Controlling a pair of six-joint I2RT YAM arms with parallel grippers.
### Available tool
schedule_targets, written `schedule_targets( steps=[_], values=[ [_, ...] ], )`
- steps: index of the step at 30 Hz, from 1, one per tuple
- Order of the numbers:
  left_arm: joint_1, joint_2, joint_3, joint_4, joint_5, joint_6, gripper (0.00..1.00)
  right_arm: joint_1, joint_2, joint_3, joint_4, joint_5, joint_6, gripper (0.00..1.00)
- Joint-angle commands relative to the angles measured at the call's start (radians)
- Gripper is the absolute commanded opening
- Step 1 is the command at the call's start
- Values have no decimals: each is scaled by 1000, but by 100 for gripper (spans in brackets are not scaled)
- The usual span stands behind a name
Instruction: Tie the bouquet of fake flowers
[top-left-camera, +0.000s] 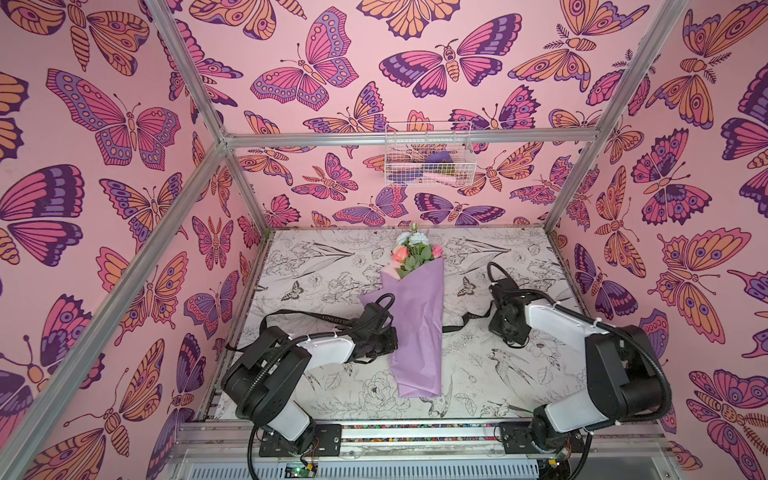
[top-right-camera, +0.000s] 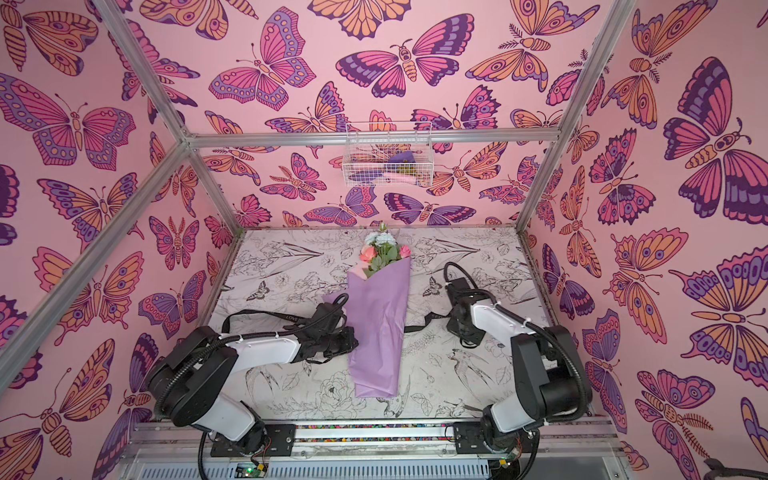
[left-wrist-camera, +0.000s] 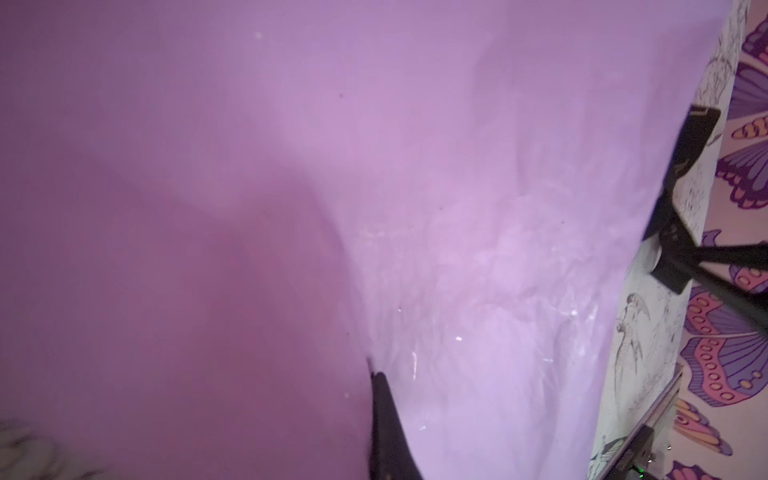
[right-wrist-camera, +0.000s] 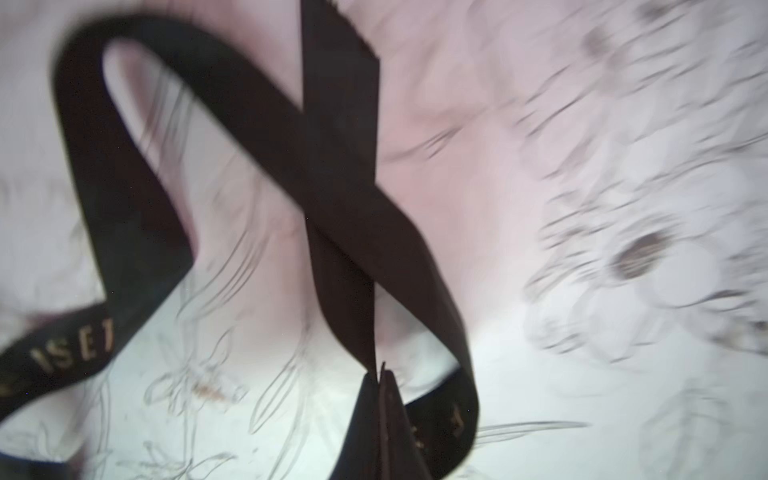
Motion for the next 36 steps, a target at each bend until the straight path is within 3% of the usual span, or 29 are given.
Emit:
schedule_targets(
  steps=[1,5,7,9,10,12,16,24,30,33,36],
  values=[
    [-37,29,8,-21,-36,-44,3,-110,-57,48,-87,45,-126,0],
    [-71,27,18,-14,-67,-74,5,-228,-98,111,-136,74,-203,1],
    [-76,20,19,-12,-73,-81,10,-262,-116,135,-163,90,-214,11],
    [-76,4,15,-13,-87,-78,15,-270,-150,148,-182,103,-217,35],
    [-75,-3,13,-13,-92,-74,19,-268,-168,153,-188,101,-215,43],
    [-70,-27,11,-25,-102,-64,29,-268,-218,151,-194,63,-220,50],
    [-39,-79,7,-59,-109,-32,41,-246,-315,144,-200,-30,-242,53],
    [40,-111,16,-12,-41,56,40,24,-435,103,-186,-100,-184,54],
    [70,-64,30,38,-2,79,24,305,-401,55,-74,-118,-84,46],
    [83,-41,30,90,12,110,12,454,-332,50,-4,-114,-49,38],
    [96,-9,38,139,31,142,8,571,-238,72,54,-111,-35,32]
  ],
)
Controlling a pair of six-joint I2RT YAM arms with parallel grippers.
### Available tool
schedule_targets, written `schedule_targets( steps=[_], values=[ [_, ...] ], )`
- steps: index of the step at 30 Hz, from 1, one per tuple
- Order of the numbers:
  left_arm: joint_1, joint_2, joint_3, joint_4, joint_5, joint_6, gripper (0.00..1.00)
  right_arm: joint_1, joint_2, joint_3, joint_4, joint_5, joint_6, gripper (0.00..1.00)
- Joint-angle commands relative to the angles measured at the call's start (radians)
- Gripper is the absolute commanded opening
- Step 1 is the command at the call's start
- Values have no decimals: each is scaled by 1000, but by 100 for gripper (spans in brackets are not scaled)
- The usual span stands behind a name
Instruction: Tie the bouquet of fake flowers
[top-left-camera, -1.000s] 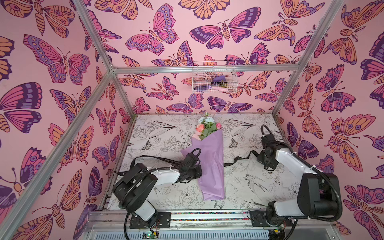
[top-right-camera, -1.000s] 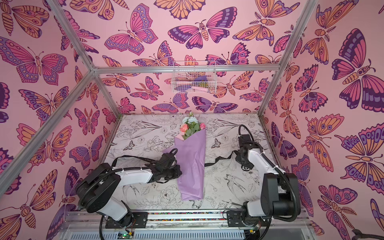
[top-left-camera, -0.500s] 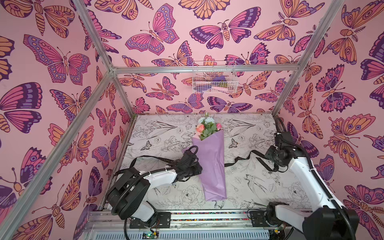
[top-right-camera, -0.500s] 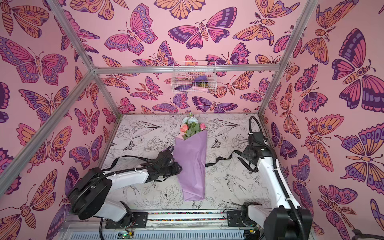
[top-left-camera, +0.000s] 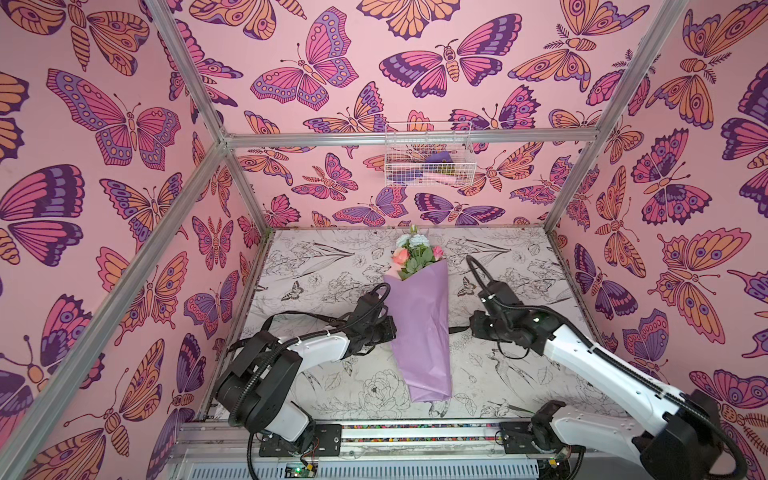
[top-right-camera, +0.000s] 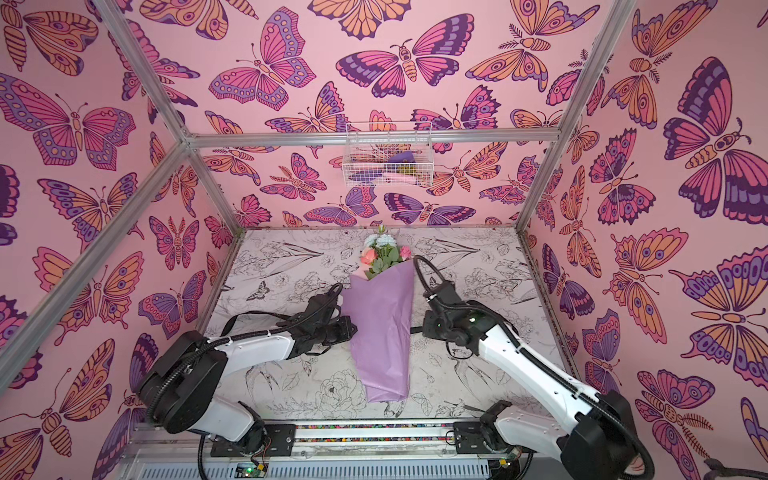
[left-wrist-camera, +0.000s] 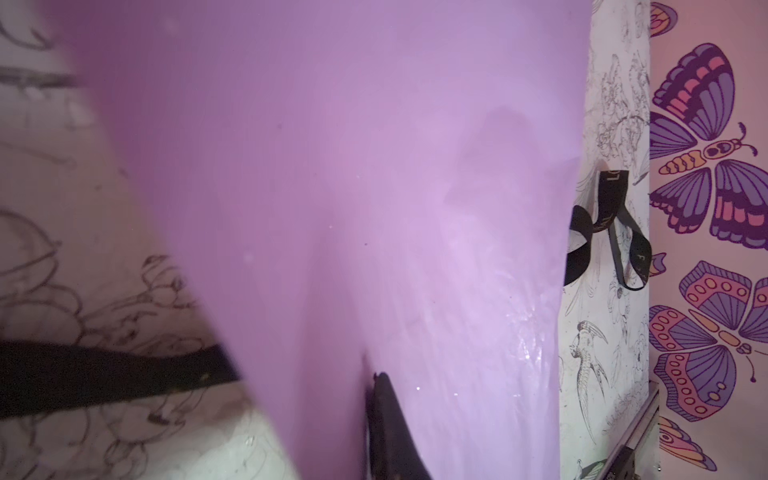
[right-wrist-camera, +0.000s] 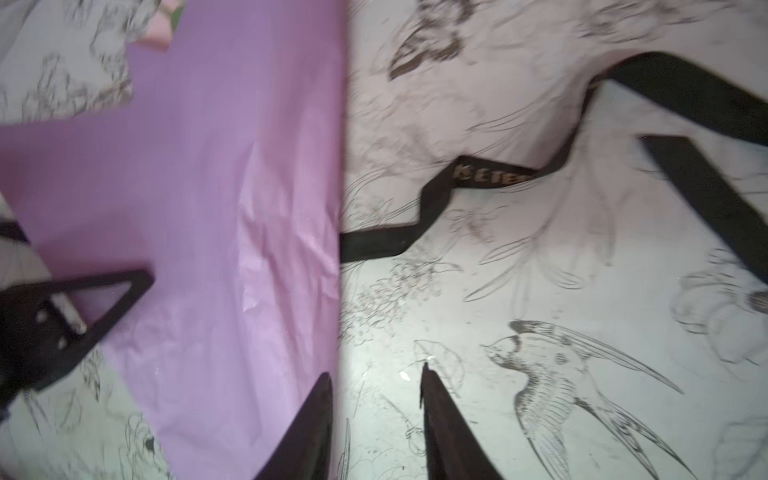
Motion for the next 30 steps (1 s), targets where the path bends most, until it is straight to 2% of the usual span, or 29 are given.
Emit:
schedule_targets(
  steps=[1,7,15,18,23,30],
  values=[
    [19,41,24,74,35,61,7,103,93,27,93,-3,46,30],
    [30,110,52,93,52,100,5,191,262,101,188,-41,50,22],
    [34,168,70,114,101,82,6,202,425,157,226,-71,57,22],
    [34,176,64,121,104,66,8,200,454,152,191,-35,71,21],
    [35,152,51,122,87,48,15,200,506,117,163,34,114,19],
    [44,59,26,56,46,2,37,200,529,75,240,69,225,19]
  ],
)
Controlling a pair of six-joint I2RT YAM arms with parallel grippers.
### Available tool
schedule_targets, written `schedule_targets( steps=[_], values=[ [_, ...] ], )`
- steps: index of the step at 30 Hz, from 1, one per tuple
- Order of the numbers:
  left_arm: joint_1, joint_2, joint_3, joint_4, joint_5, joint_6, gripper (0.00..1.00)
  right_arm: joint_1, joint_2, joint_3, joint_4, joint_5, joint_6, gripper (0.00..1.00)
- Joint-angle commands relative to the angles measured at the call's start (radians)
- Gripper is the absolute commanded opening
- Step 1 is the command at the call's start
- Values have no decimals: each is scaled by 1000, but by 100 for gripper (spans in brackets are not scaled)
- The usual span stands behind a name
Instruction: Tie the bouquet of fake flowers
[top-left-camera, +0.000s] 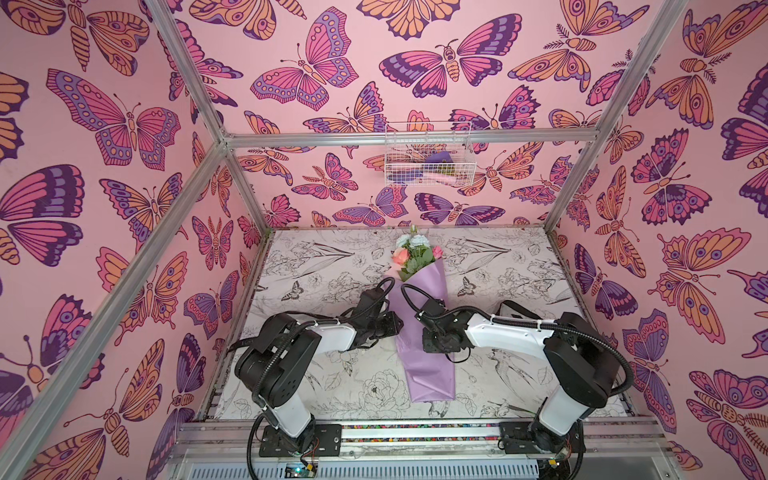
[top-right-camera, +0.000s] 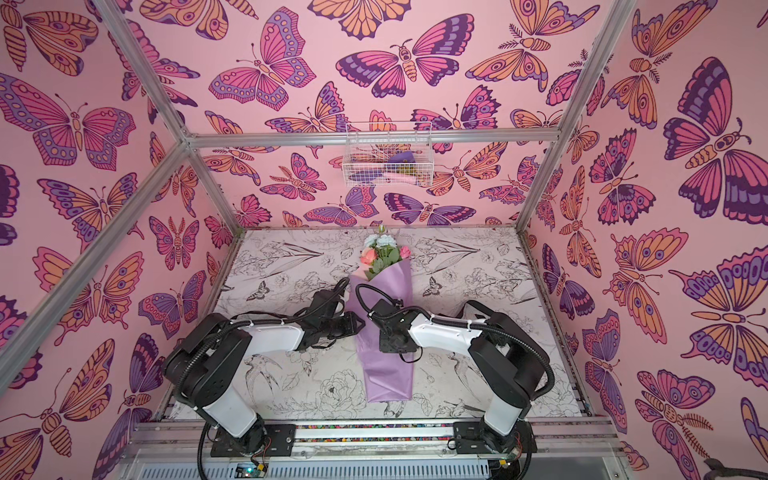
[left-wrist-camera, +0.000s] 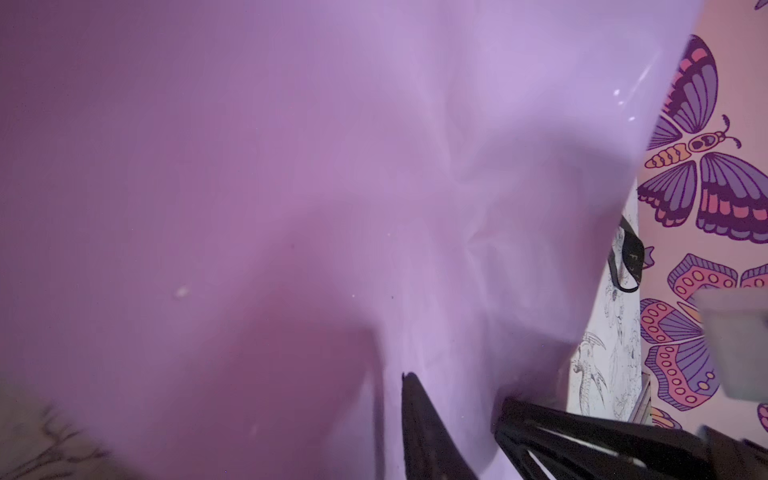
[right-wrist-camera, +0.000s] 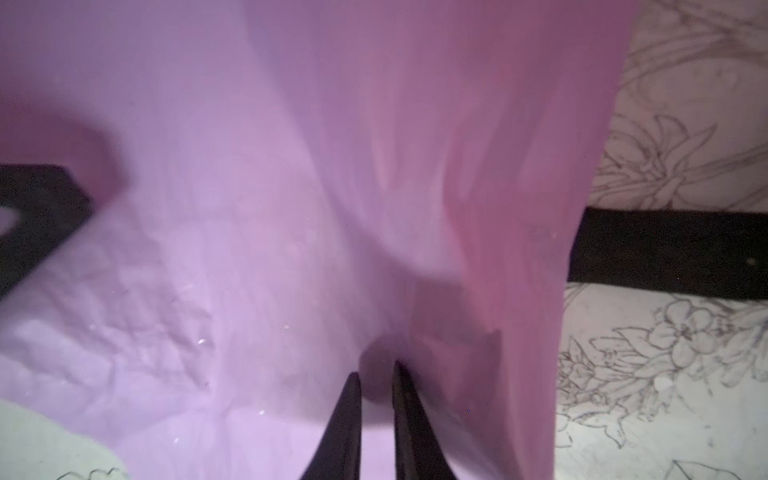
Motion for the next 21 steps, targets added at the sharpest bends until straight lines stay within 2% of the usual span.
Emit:
schedule_targets(
  steps=[1,3,6,8,13,18,21],
  values=[
    [14,-91,-29,-63,-40,-26,39,5,12,-10,37,46,84,19],
    [20,-152,-44,-120,-78,-36,45,5,14,-7,45,50,98,19],
    [42,-268,-68,-232,-151,-43,63,5,9,0,51,61,104,20],
    [64,-347,-76,-317,-207,-41,70,5,5,5,54,68,104,21],
    [163,-537,-80,-526,-378,-33,89,3,10,29,53,100,92,22],
    [275,-631,-99,-583,-412,-7,90,-13,38,78,47,140,45,23],
    [295,-672,-107,-575,-376,-3,83,-32,66,113,38,170,28,22]
  ],
)
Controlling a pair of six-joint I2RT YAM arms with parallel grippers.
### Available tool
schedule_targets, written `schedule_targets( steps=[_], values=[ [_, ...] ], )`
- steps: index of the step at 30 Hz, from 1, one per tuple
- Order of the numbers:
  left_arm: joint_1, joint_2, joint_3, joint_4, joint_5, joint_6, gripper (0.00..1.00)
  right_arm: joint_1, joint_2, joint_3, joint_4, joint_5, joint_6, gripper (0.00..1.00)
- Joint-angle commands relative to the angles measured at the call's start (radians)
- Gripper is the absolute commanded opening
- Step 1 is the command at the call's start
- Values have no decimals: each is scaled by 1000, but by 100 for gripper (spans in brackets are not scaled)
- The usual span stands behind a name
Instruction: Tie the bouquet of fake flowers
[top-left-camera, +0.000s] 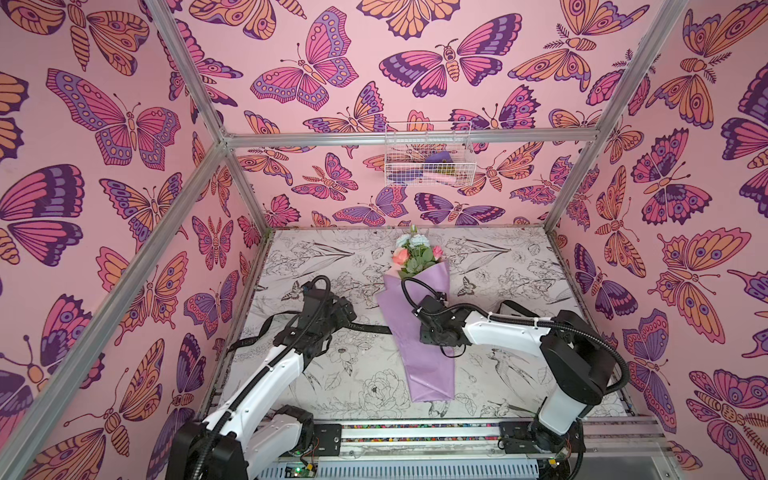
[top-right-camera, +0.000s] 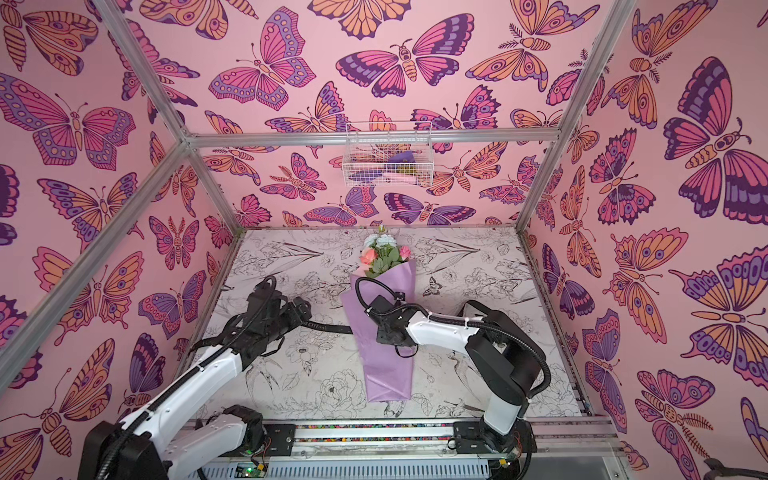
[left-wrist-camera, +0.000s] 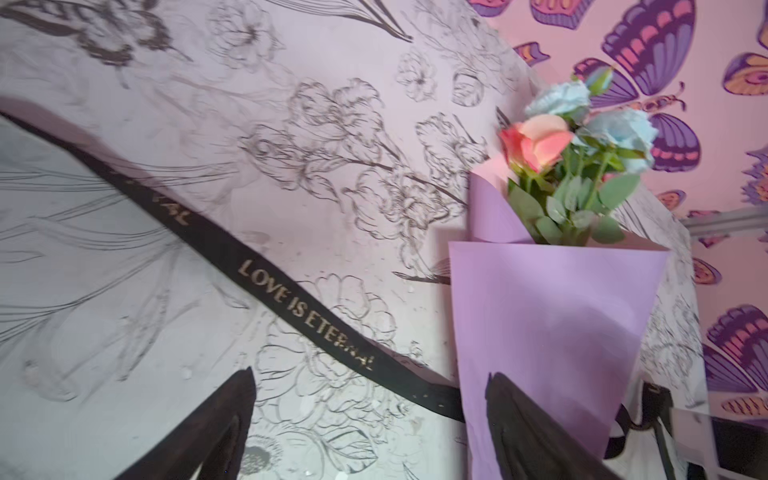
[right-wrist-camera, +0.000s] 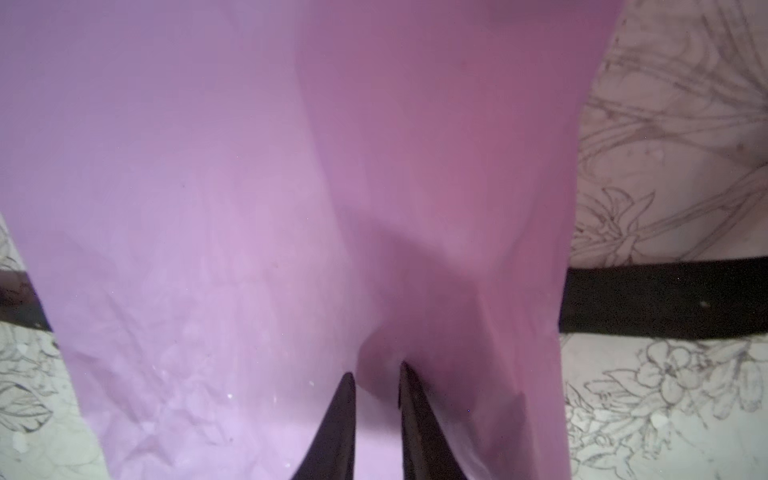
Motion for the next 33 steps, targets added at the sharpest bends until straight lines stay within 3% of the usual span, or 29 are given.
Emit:
schedule_targets(
  steps=[1,7,11,16,24,28,33],
  values=[
    [12,-37,-23,-45,20,35,81,-28,44,53,-9,68,-28,23],
    [-3,5,-44,73,282,43,75,-67,84,104,-6,79,-48,22],
    [-63,101,-45,182,386,40,73,-79,80,114,-7,91,-51,22],
    [-152,309,25,295,416,52,72,-102,68,116,-4,101,-52,22],
    [-199,624,215,344,444,89,63,-130,69,115,14,90,-46,22],
    [-201,717,272,351,471,78,53,-136,77,115,25,76,-42,22],
    [-217,763,292,354,465,74,53,-136,94,114,44,31,-32,22]
  ],
)
